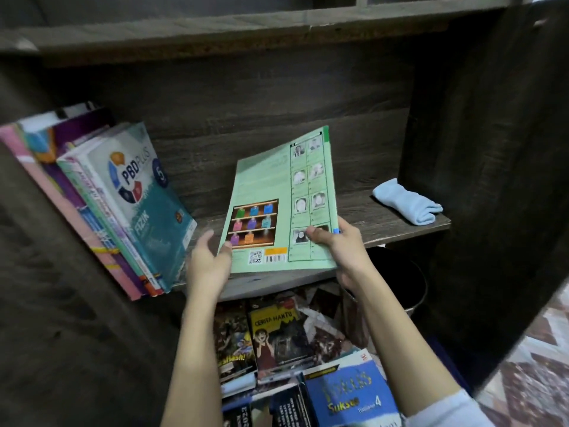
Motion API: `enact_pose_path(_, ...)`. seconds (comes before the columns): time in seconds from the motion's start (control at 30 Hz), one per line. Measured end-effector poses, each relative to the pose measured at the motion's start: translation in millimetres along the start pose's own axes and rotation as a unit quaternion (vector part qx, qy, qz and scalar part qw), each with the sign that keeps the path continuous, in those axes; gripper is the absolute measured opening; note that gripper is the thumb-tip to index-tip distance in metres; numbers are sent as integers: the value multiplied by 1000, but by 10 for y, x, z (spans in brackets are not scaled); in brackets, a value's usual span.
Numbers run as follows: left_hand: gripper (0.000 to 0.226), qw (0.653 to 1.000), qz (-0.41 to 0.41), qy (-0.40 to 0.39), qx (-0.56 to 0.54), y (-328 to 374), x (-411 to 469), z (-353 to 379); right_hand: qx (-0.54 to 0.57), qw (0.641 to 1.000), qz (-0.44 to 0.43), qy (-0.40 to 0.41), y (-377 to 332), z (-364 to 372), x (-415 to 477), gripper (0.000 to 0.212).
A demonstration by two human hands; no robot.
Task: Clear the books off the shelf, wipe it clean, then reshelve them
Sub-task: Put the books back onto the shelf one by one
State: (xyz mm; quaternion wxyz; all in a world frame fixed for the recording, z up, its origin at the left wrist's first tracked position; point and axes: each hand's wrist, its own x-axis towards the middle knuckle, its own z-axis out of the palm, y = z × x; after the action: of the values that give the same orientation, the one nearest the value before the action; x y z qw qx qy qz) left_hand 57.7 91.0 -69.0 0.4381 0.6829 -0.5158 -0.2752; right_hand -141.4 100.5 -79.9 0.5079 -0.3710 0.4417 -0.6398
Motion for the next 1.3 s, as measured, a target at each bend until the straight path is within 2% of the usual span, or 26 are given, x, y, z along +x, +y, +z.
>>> enact_pose_path(0.07,43,995,51,35,-77,209,-1,-131,-57,997,-60,6,46,215,-47,22)
enact_pose_path(0.13,44,985,87,30,-147,454,-24,-206,-122,985,-119,18,157,453,-115,20)
enact_pose_path(0.23,67,981,154,36,-108,751,-12,-285,-195,962,-182,60,383,789,-236,35)
enact_pose_path(0.33,97,976,203,61,-51,951,57,-424,-204,946,-242,59,579,1142,-355,42)
enact_pose_path(0.4,97,965,244,94,-16,1031,101,-529,-227,922,-307,60,688,1350,-428,45)
enact_pose_path(0.47,86,950,280,135,19,1054,119,-646,-250,899,-356,45,795,1514,-485,46)
enact_pose_path(0.57,82,939,304,160,11,911,134,-868,-266,888,-374,6,927,1714,-569,52)
enact_pose_path(0.67,79,923,340,177,36,708,143,-1045,-311,878,-364,-17,1035,1857,-497,65)
enact_pose_path(0.8,72,915,337,181,126,396,106,-1065,-319,910,-231,-130,1145,1901,-318,78)
enact_pose_path(0.97,93,893,314,234,224,186,306,-1162,-318,910,-199,-177,1244,1954,-224,78)
enact_pose_path(1.1,91,877,312,206,300,225,419,-1278,-320,910,-173,-197,1235,1969,-44,77)
enact_pose_path(1.17,91,869,319,185,330,272,494,-1365,-306,917,-130,-220,1276,1952,52,77)
enact_pose_path(1.23,100,866,314,155,356,322,542,-1451,-258,924,-73,-272,1312,1878,137,81)
enact_pose_path(1.3,111,863,318,130,371,348,550,-1519,-217,915,-14,-341,1302,1775,210,91)
